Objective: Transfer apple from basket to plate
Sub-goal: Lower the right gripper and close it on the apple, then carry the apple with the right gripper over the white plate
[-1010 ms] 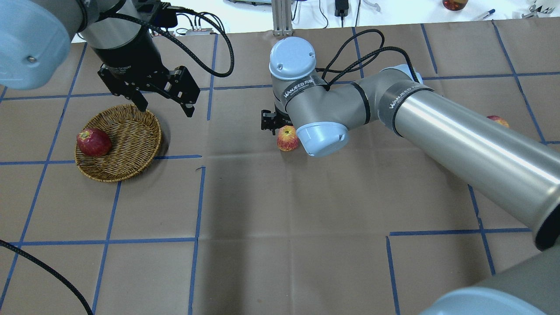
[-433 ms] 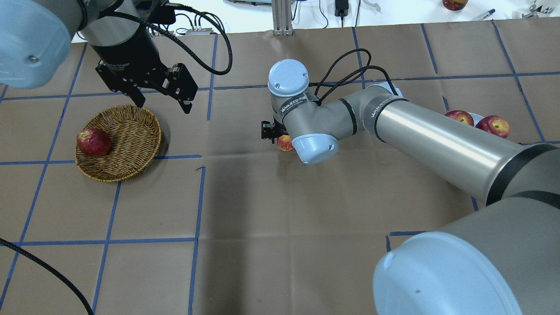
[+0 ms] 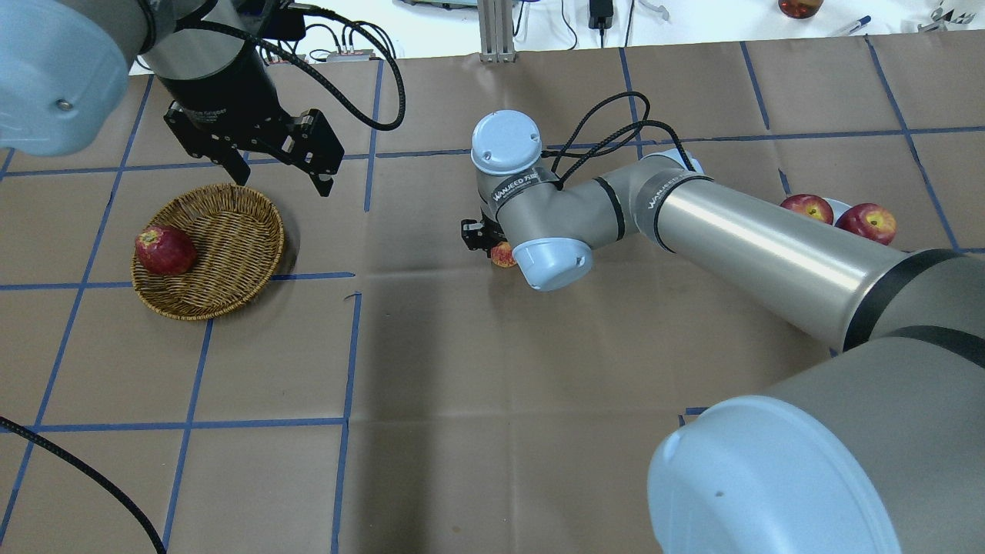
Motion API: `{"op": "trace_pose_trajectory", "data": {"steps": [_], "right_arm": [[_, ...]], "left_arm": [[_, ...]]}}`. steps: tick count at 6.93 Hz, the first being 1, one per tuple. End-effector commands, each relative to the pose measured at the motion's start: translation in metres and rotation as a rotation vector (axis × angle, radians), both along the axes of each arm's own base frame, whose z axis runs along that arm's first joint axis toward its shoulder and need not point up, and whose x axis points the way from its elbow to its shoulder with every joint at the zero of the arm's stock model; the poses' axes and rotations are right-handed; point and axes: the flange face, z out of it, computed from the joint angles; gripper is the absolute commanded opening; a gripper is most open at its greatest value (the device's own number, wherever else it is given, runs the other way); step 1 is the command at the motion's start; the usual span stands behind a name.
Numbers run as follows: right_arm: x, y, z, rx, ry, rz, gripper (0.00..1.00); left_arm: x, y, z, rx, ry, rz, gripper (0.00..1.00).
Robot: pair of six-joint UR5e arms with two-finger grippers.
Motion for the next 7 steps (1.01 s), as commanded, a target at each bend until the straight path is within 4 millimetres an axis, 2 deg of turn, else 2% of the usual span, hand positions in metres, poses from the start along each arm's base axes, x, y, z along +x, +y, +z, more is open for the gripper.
{"op": "trace_pose_trajectory", "data": {"steps": [1, 2, 4, 5, 7], "right_arm": [[0.0, -0.003, 0.013, -0.017, -0.008, 0.0, 0.52], [-0.001, -0.004, 0.041, -0.043, -0.018, -0.002, 0.53], [-0.031, -0.001, 0.139, -0.025, -0.012, -0.029, 0.53], [-0.076, -0.004, 0.168, 0.005, 0.014, -0.018, 0.53], [-0.191, -0.013, 0.201, 0.058, 0.039, 0.006, 0.53]], "left_arm": [[0.0, 0.0, 0.0, 0.0, 0.001, 0.002, 0.99], [-0.001, 0.0, 0.0, 0.0, 0.001, -0.004, 0.99], [-0.001, 0.0, 0.0, 0.0, 0.001, -0.005, 0.99], [-0.001, 0.001, 0.001, -0.002, -0.002, -0.009, 0.99], [-0.001, -0.001, -0.001, -0.003, 0.0, -0.007, 0.99]]}}
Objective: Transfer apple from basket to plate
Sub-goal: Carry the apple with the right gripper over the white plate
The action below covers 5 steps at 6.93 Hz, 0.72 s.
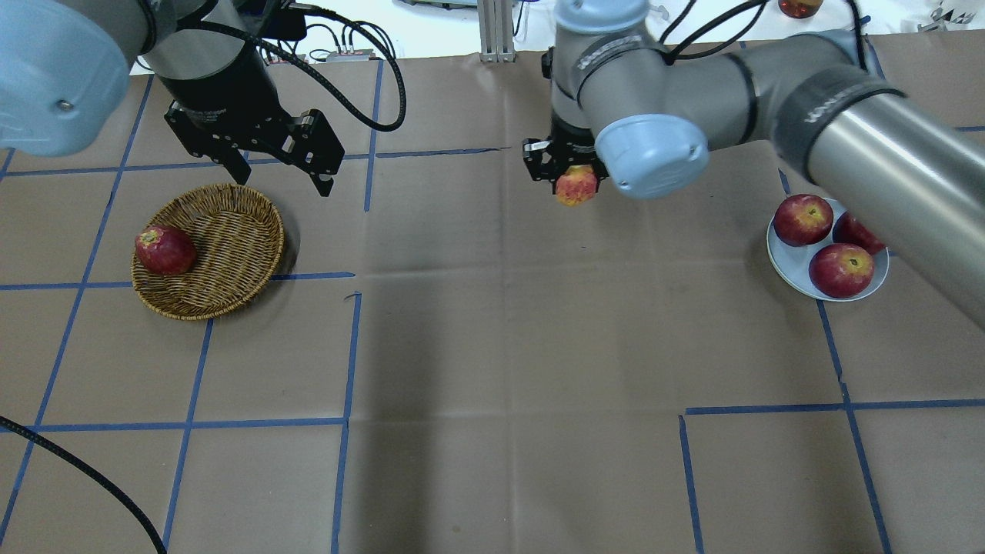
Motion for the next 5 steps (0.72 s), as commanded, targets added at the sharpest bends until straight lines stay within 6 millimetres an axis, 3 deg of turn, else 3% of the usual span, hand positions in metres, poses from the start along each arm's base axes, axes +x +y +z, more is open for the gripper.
{"op": "trace_pose_trajectory", "data": {"steps": [1, 3, 5], "right_arm": [[-0.135, -0.004, 0.022, 0.034, 0.018, 0.05, 0.53], [-0.257, -0.003, 0.001, 0.067, 0.015, 0.113, 0.53], [-0.344, 0.012, -0.028, 0.064, 0.012, 0.179, 0.53]], "left_arm": [[0.0, -0.001, 0.0, -0.001, 0.002, 0.003, 0.99], [-0.001, 0.001, -0.005, 0.008, 0.001, 0.005, 0.99], [-0.001, 0.002, -0.006, 0.009, 0.002, 0.005, 0.99]]}}
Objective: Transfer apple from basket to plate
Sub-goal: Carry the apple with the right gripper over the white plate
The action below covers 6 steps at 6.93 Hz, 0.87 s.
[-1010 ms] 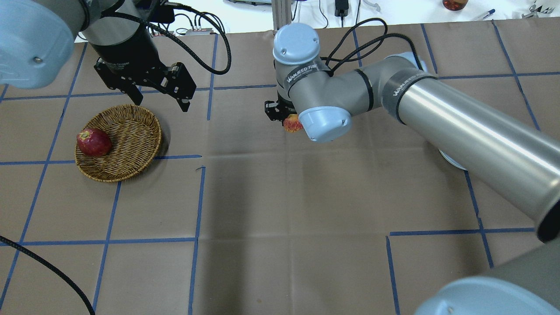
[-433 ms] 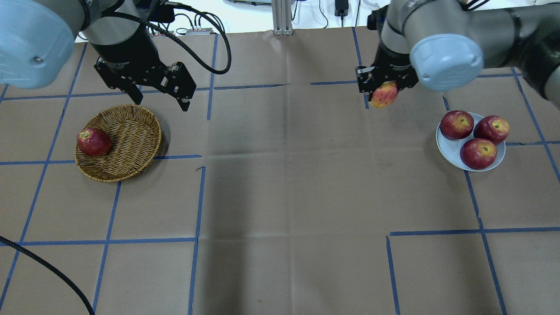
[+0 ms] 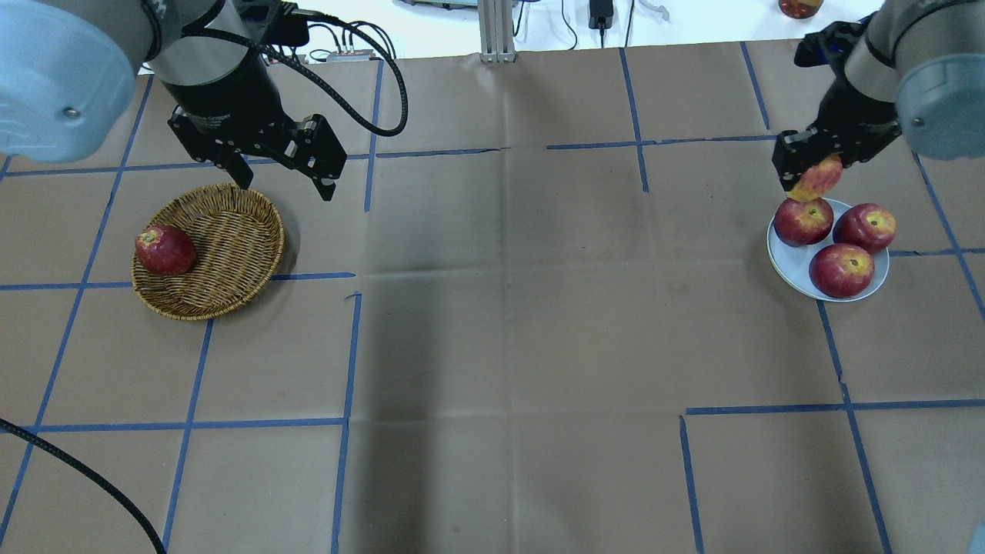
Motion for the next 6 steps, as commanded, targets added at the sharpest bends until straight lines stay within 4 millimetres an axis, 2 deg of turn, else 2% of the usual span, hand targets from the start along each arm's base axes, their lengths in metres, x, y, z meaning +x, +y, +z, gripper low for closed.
{"op": "trace_pose_trajectory", "data": {"steps": [1, 2, 3, 6], "right_arm": [[-0.082, 0.019, -0.041, -0.035, 0.012, 0.072, 0.53], [-0.095, 0.024, -0.068, -0.048, 0.018, 0.054, 0.53], [-0.095, 0.024, -0.081, -0.051, 0.018, 0.052, 0.53], [-0.091, 0.017, -0.099, -0.053, -0.013, 0.058, 0.55]], "left_arm": [[0.0, 0.0, -0.002, 0.004, 0.001, 0.0, 0.99], [0.0, -0.001, -0.003, 0.005, -0.001, -0.002, 0.99], [0.0, -0.001, -0.003, 0.005, -0.002, -0.003, 0.99], [0.001, 0.001, -0.002, 0.005, -0.006, -0.007, 0.99]]}}
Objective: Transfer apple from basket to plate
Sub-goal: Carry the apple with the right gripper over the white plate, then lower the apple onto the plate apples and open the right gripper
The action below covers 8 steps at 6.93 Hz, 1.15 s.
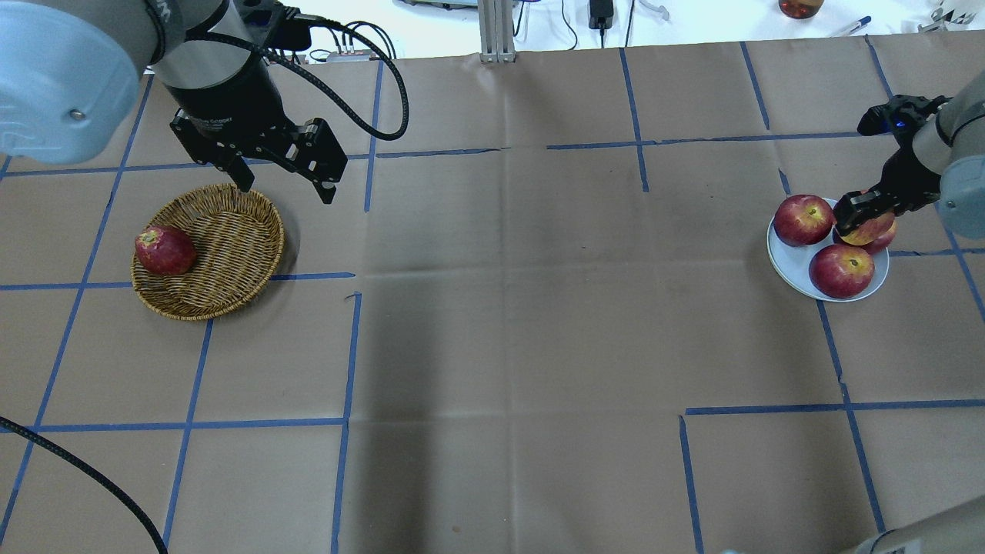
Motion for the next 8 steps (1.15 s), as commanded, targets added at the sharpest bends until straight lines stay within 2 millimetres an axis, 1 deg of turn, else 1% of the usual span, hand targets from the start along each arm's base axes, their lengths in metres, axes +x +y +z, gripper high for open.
{"op": "trace_pose_trajectory", "data": {"steps": [1, 2, 4, 5, 6, 7, 8], "right_arm": [[0.0, -0.004, -0.01, -0.001, -0.004, 0.005, 0.82], [-0.001, -0.006, -0.007, -0.005, 0.001, 0.002, 1.0], [0.001, -0.005, 0.022, -0.044, 0.022, 0.002, 1.0], [0.008, -0.001, 0.043, -0.068, 0.033, 0.011, 1.0], [0.029, 0.002, 0.068, -0.084, 0.014, 0.035, 1.0], [0.046, 0.006, 0.1, -0.077, 0.006, 0.032, 1.0], [0.069, 0.012, 0.139, -0.053, -0.01, -0.008, 1.0]], "left_arm": [[0.0, 0.002, 0.003, -0.005, -0.002, -0.001, 0.99], [0.0, 0.0, 0.0, -0.001, 0.001, 0.001, 0.99], [0.0, 0.001, 0.002, -0.004, 0.001, 0.001, 0.99], [0.0, 0.001, 0.001, -0.004, 0.004, 0.007, 0.99], [-0.001, 0.003, 0.004, -0.009, 0.008, 0.005, 0.99], [-0.001, 0.004, 0.006, -0.012, 0.008, 0.002, 0.99], [-0.001, 0.001, 0.003, -0.006, 0.009, 0.01, 0.99]]}}
